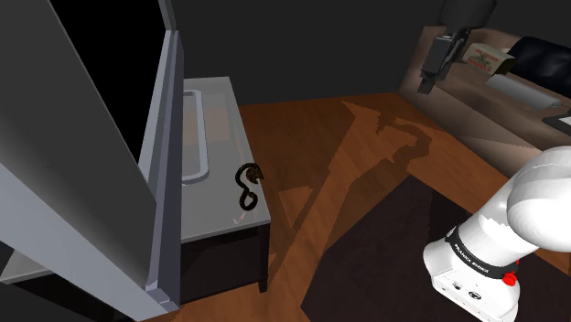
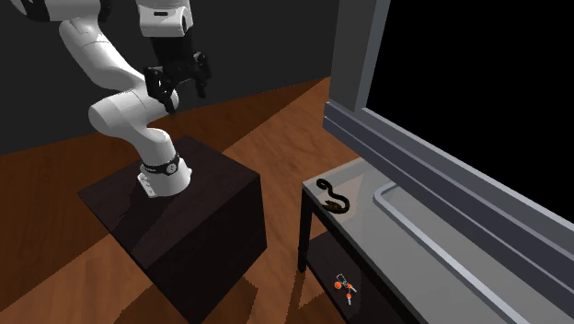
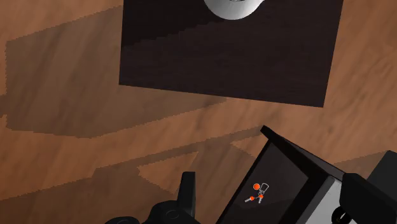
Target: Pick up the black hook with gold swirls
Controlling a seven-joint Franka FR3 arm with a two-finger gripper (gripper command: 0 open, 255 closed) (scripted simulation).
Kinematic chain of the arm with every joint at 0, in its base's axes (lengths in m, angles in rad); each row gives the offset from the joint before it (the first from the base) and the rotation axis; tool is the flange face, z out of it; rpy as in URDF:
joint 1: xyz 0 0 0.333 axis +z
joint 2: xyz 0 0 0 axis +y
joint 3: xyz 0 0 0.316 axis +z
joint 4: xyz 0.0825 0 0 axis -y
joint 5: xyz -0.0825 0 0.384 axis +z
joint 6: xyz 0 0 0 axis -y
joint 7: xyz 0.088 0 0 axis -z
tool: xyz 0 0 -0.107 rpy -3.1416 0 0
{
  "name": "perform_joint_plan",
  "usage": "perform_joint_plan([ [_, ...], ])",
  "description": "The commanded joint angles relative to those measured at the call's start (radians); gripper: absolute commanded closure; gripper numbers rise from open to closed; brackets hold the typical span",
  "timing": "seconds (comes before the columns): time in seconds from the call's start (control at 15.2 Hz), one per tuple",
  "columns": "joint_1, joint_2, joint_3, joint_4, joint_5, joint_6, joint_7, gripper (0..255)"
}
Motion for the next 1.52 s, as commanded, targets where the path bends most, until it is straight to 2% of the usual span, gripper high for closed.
perform_joint_plan([
  [0.0,0.000,0.000,0.000,0.000,0.000,0.000,0.000,0],
  [0.4,0.027,0.087,0.099,-0.080,0.065,0.180,0.108,0],
  [0.86,0.049,0.261,0.219,-0.109,0.113,0.399,0.233,0],
  [1.19,0.051,0.426,0.303,-0.085,0.112,0.551,0.331,0],
  [1.45,0.044,0.577,0.367,-0.040,0.075,0.660,0.424,0],
])
